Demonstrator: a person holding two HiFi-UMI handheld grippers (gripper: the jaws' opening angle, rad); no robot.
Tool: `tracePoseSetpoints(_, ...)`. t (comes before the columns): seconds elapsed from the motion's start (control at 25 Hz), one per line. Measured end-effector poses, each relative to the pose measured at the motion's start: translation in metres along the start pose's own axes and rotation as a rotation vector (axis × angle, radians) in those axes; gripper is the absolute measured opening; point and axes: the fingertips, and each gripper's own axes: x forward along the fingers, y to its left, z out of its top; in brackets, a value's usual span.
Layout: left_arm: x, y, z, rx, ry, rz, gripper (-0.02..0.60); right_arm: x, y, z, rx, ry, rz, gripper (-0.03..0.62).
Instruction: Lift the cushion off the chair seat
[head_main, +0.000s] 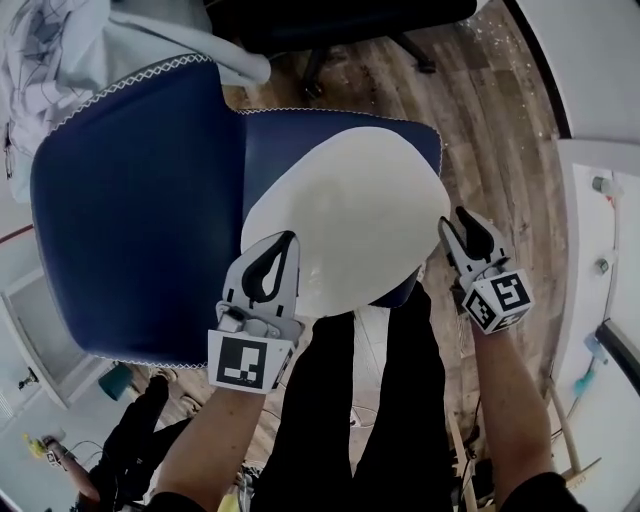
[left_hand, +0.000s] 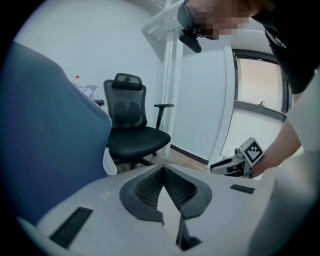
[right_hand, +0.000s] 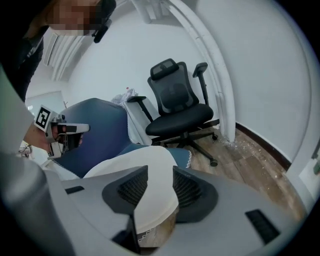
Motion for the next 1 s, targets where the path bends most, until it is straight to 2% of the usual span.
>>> tracePoseSetpoints(0.16,0.007,-0.005,-0.005,0.003,0.023,-0.017,0.005,0.01,-0.007,-0.012,0.043,0.028,0.02,0.234)
tracePoseSetpoints(0.28,0.011,-0.006,-0.006,0.01,0.031,-0.02,0.005,0.014,-0.014,-0.016,0.065,0.034,0.014,0.274)
tracePoseSetpoints(0.52,0.018,-0.007,-0.005,0.012,0.035,-0.026,0.005,0.027,-0.022,-0.035,0.101,0.081,0.035,0.317)
tracePoseSetpoints(0.76,0.018,0.0,-0.006,0.006,0.04,-0.013,0.005,0.04,-0.023,-0.042,0.123,0.117,0.046,0.319)
tracePoseSetpoints(1.0,0.022,0.009,-0.01,-0.021,0.046,0.001,0.005,0.052,-0.026,-0.052,0.201,0.154,0.062,0.315)
